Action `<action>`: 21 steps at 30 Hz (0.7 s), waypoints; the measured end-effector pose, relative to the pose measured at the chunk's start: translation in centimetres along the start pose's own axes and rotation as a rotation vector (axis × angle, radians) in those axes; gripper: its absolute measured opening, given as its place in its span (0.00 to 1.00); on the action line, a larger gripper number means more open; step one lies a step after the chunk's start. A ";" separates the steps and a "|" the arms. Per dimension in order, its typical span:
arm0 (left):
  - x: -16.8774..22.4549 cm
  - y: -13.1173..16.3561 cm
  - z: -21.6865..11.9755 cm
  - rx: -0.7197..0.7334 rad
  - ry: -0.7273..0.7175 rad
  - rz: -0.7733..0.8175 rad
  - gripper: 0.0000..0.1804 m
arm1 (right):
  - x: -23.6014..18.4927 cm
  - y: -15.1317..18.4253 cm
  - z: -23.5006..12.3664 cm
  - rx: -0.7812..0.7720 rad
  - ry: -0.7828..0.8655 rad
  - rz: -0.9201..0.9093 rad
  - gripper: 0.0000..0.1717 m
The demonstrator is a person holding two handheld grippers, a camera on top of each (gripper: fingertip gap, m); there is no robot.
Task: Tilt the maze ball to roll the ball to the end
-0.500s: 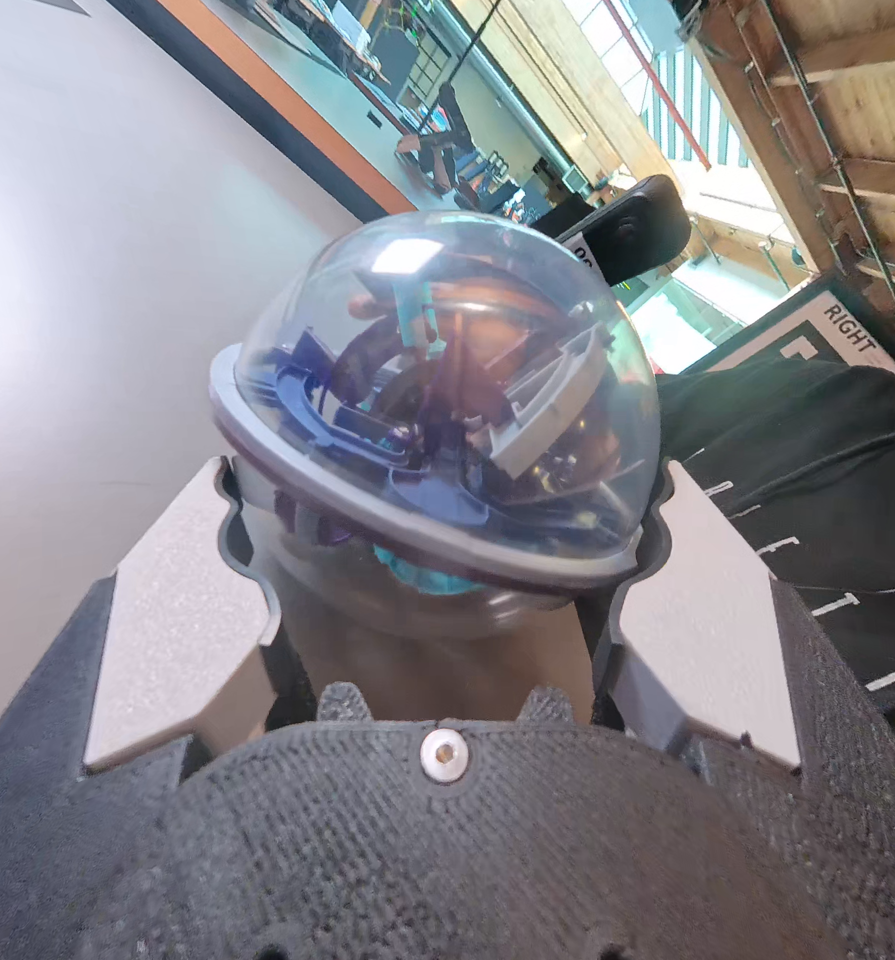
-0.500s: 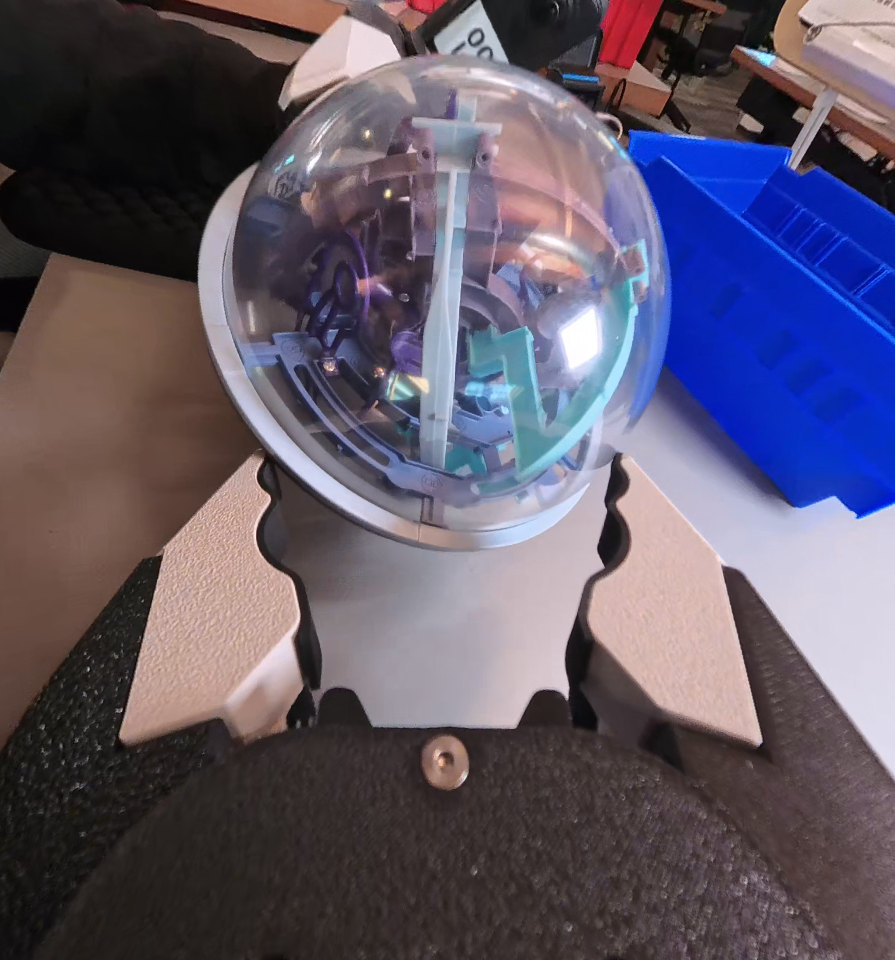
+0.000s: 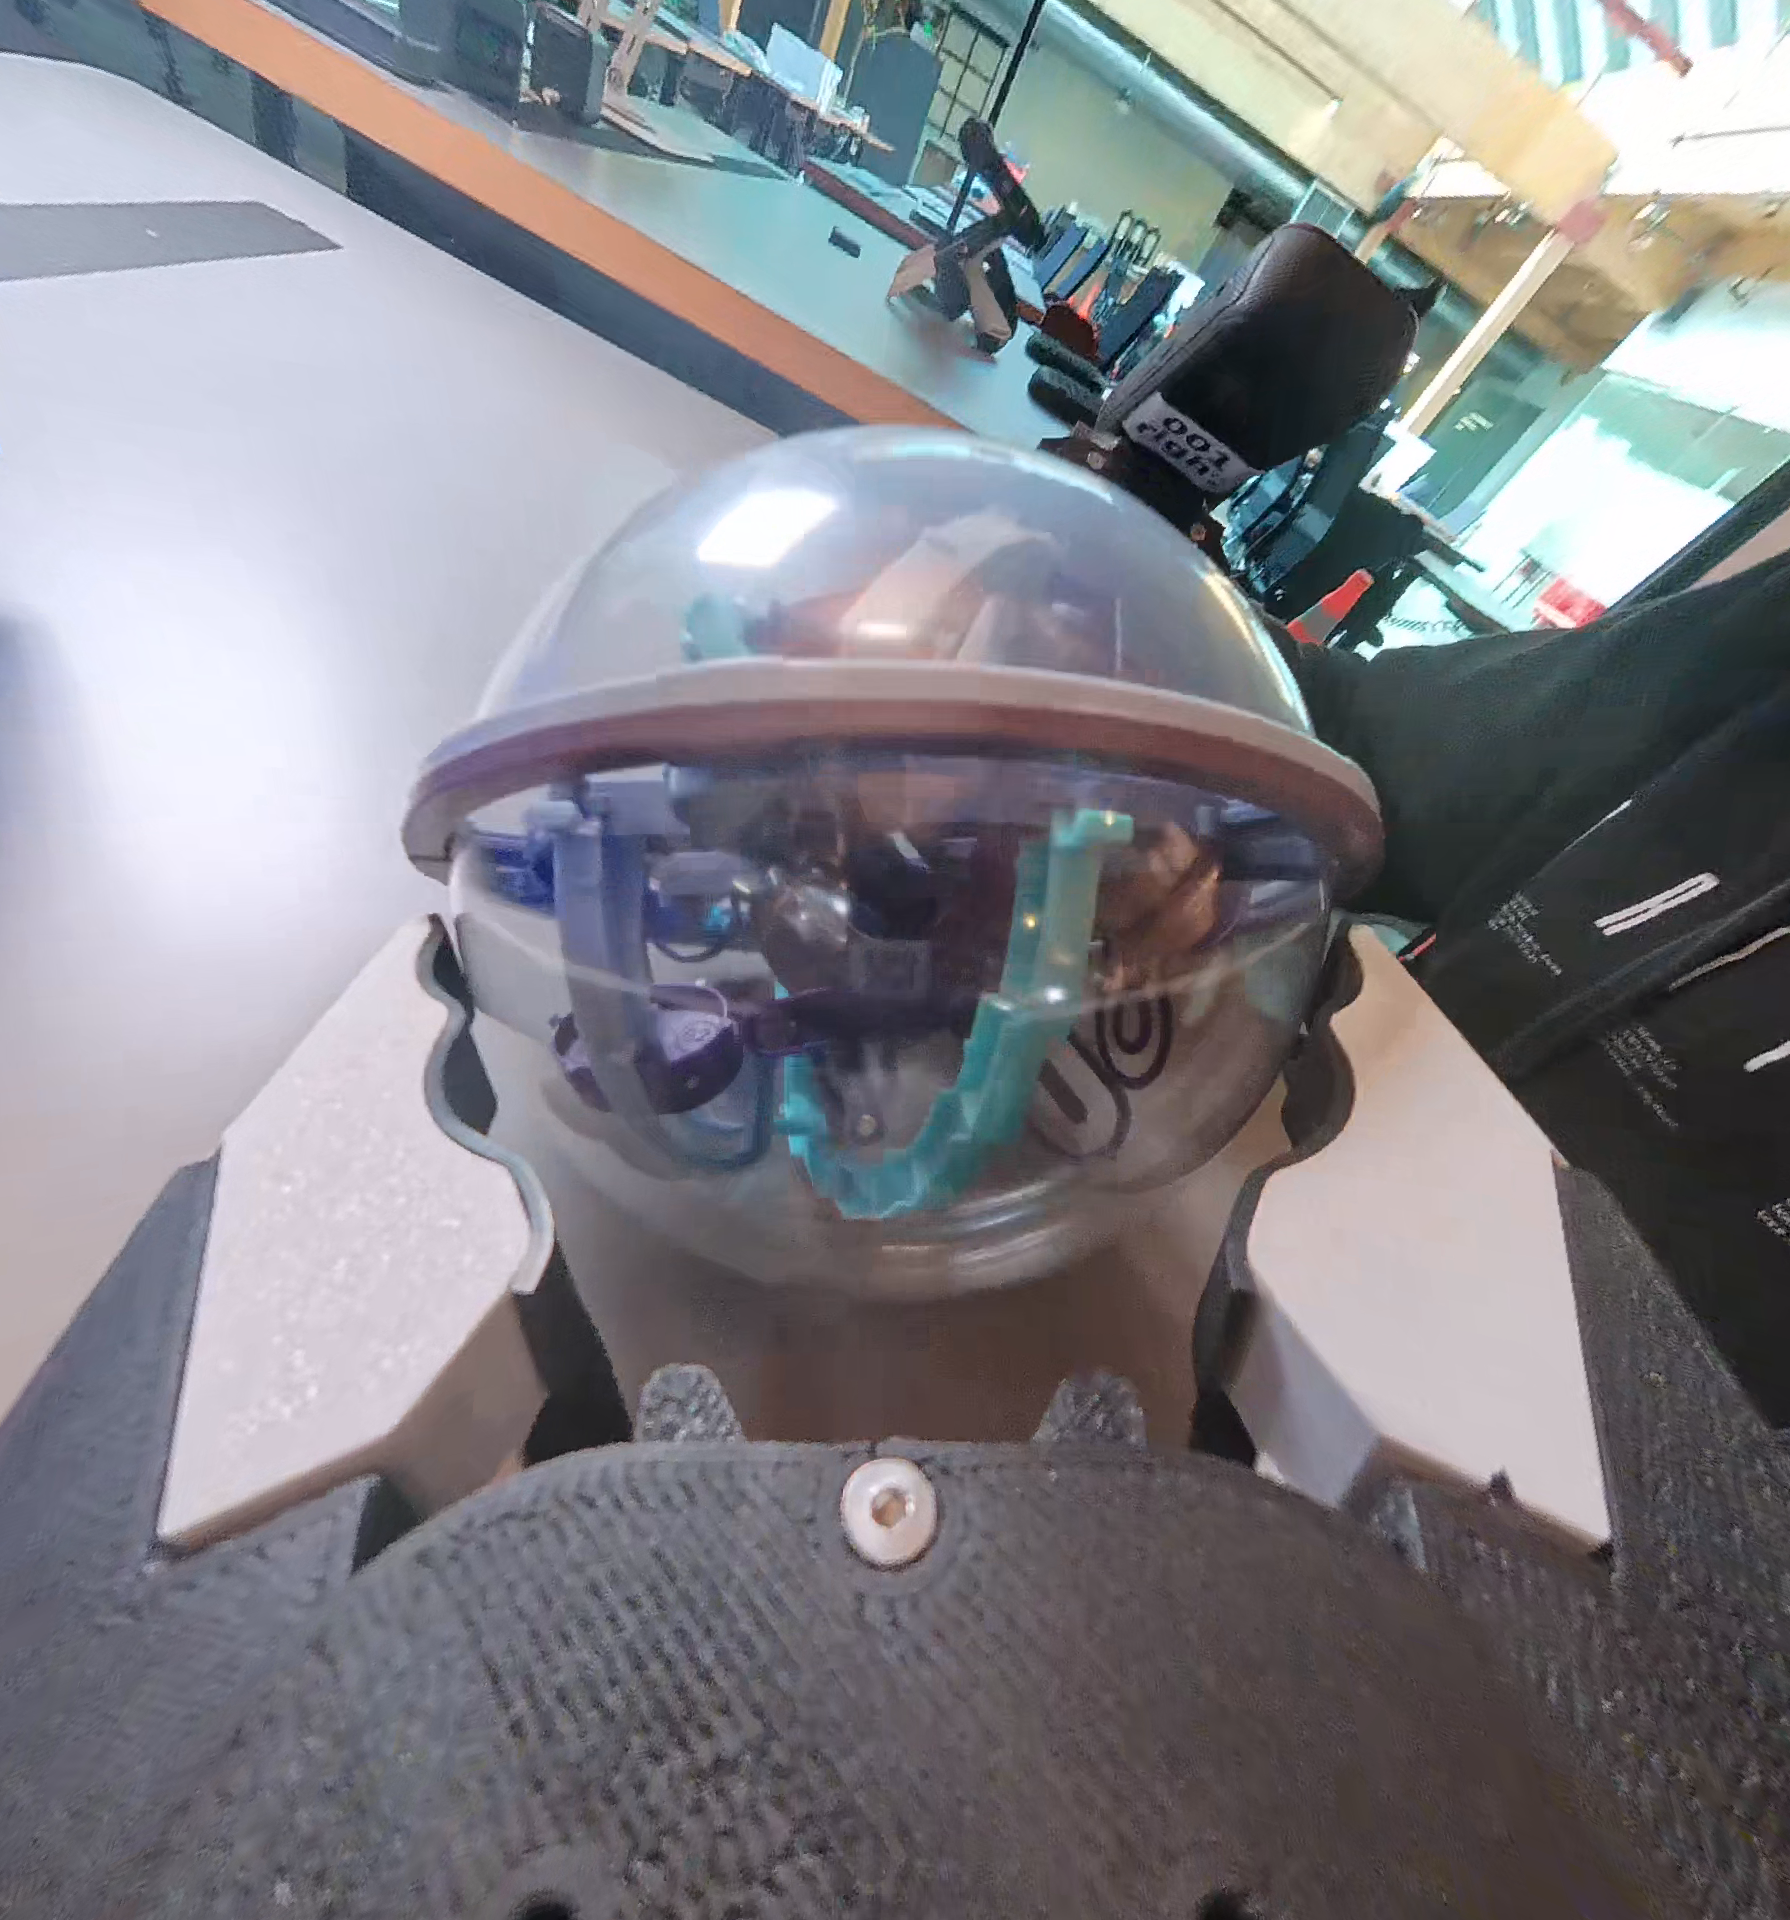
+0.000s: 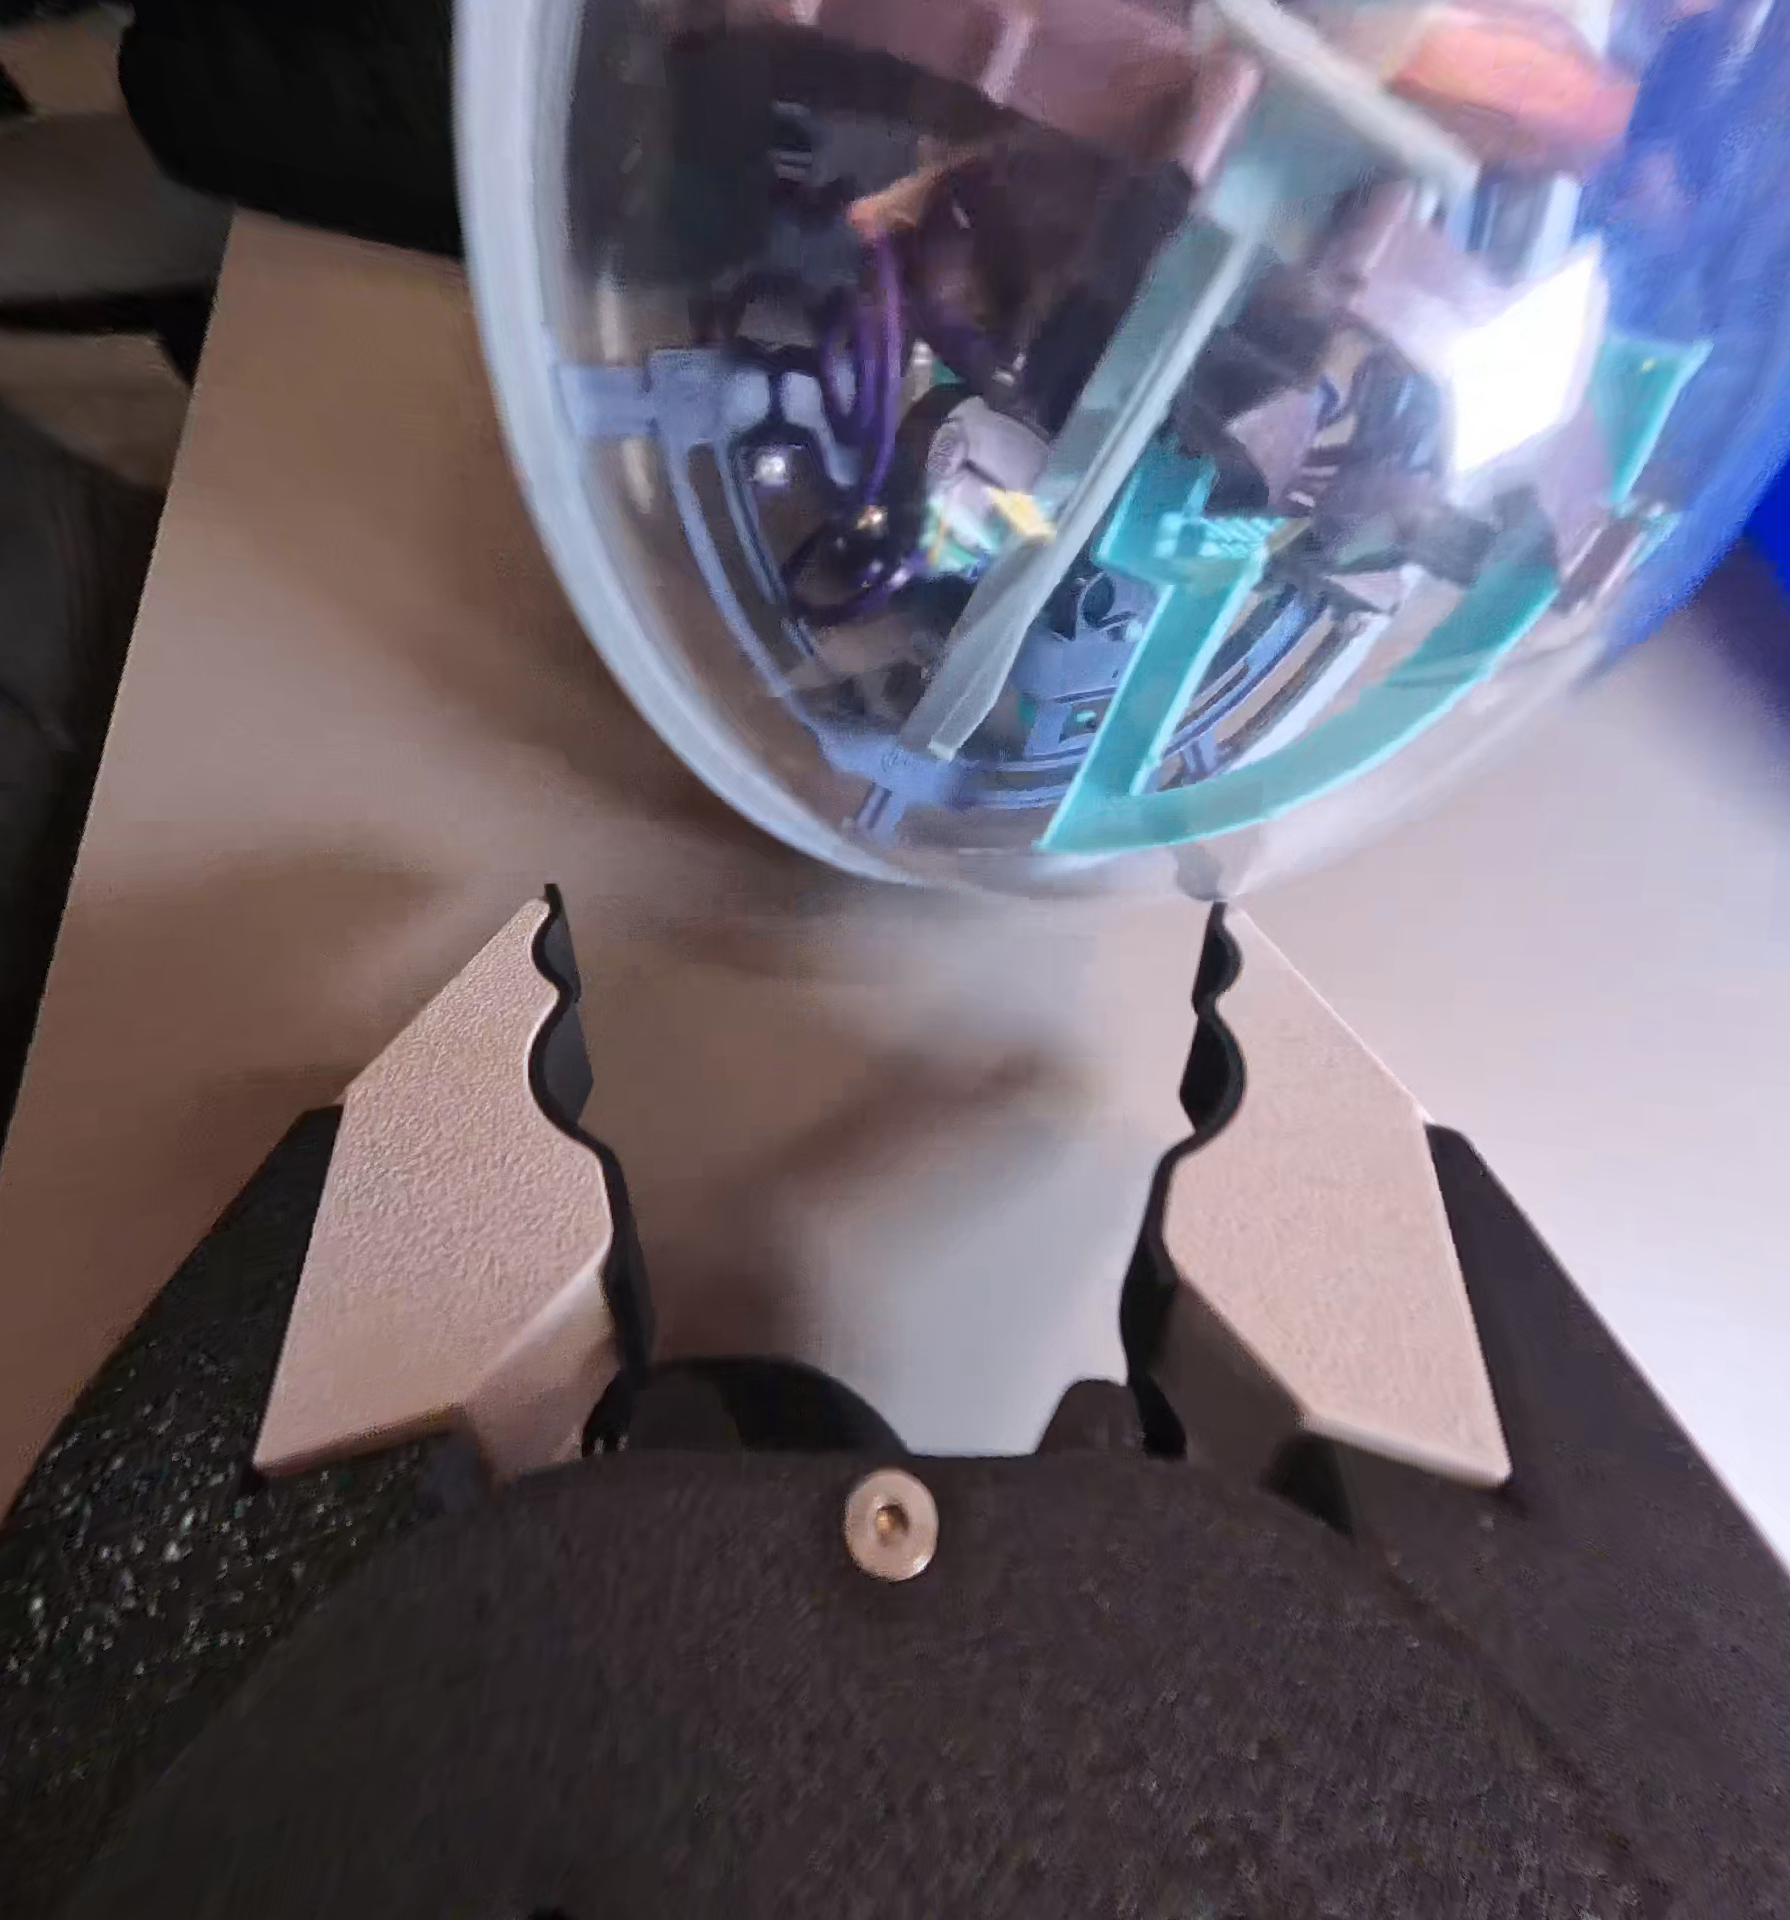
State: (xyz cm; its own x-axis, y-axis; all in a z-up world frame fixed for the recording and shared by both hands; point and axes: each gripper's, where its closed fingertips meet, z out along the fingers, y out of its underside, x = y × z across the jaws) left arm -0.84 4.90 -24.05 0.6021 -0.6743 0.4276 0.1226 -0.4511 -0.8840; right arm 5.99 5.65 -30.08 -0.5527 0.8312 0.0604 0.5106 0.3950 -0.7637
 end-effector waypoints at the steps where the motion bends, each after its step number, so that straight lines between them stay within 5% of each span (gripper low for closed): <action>1: -0.2 -0.2 -0.1 0.001 0.008 -0.007 0.85 | 0.4 -0.3 -0.8 0.021 -0.004 0.004 0.68; 8: -0.6 -1.7 0.1 0.041 0.021 -0.011 0.82 | 4.5 -5.1 -3.6 0.244 0.080 0.003 0.76; 11: 0.1 -1.4 -2.2 0.067 -0.021 0.040 0.82 | 5.0 -5.1 -2.9 0.258 0.083 0.003 0.75; 15: -0.8 3.4 -0.9 -0.138 -0.151 0.151 0.83 | 4.7 -5.2 -1.9 0.299 0.025 0.032 0.71; 21: -2.3 1.2 0.2 -0.108 -0.192 0.172 0.82 | 5.7 -4.8 -1.6 0.312 0.031 0.127 0.73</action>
State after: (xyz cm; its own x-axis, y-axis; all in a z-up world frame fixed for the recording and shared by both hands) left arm -1.91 6.08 -26.13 0.7465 -0.6279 0.2202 -0.0731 -0.4064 -0.9108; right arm 1.43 9.05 -25.06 -0.4746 0.8796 -0.0320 0.3450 0.1525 -0.9261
